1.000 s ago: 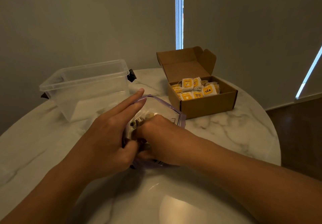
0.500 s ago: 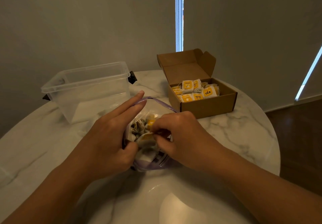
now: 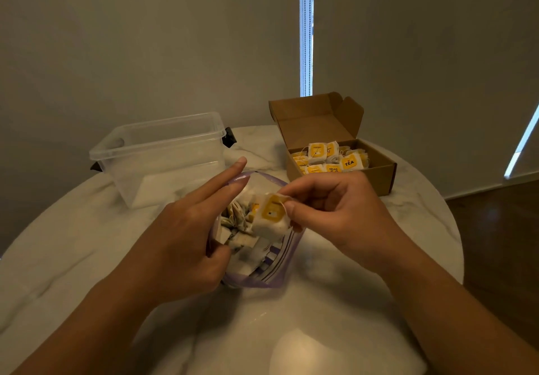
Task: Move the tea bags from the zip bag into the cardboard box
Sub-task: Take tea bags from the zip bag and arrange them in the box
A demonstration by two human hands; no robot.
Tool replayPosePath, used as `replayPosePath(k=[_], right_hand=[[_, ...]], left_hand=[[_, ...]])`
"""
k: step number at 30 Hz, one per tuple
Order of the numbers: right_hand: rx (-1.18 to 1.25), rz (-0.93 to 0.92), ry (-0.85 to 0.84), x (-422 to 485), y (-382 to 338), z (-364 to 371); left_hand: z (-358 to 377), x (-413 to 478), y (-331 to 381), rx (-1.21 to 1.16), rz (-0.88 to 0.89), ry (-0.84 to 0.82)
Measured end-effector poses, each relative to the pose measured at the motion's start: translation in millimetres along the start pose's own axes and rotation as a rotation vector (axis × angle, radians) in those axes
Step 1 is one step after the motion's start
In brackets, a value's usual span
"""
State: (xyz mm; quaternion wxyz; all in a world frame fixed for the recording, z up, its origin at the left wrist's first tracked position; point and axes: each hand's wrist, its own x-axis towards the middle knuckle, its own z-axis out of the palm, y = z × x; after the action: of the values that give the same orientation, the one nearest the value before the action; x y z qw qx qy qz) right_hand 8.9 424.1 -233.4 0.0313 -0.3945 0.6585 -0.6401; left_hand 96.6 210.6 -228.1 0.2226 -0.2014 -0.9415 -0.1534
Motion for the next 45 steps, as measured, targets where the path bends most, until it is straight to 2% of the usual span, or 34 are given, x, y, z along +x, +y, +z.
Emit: replayPosePath(k=[7, 13, 15, 21, 27, 29, 32, 36, 39, 41, 45], right_hand=[[0.18, 0.007, -0.022, 0, 4, -25], [0.275, 0.002, 0.104, 21, 11, -67], [0.18, 0.02, 0.185, 35, 14, -83], [-0.36, 0.116, 0.353, 87, 31, -108], [-0.595, 0.178, 0.234, 122, 54, -99], [-0.7, 0.187, 0.246, 128, 60, -98], [-0.865, 0.144, 0.326, 125, 63, -97], [-0.85, -0.003, 0.349, 101, 51, -82], [-0.704, -0.087, 0.289, 78, 33, -61], [-0.566, -0.165, 0.187, 63, 13, -44], [-0.361, -0.283, -0.242, 36, -29, -1]], left_hand=[[-1, -9, -12, 0.006, 0.006, 0.069], [-9, -21, -25, -0.028, 0.022, -0.035], [-10, -25, -31, -0.025, 0.023, -0.054], [-9, -31, -33, -0.033, 0.036, 0.001], [-8, -33, -26, -0.094, 0.002, 0.022], [-8, -34, -27, -0.109, 0.002, 0.028], [-7, -35, -28, -0.114, -0.016, 0.038], [-7, -35, -29, -0.098, -0.027, 0.06], [-6, -32, -27, -0.081, -0.016, 0.068], [-5, -31, -27, -0.059, 0.0, 0.076], [-3, -28, -27, -0.029, 0.013, 0.075]])
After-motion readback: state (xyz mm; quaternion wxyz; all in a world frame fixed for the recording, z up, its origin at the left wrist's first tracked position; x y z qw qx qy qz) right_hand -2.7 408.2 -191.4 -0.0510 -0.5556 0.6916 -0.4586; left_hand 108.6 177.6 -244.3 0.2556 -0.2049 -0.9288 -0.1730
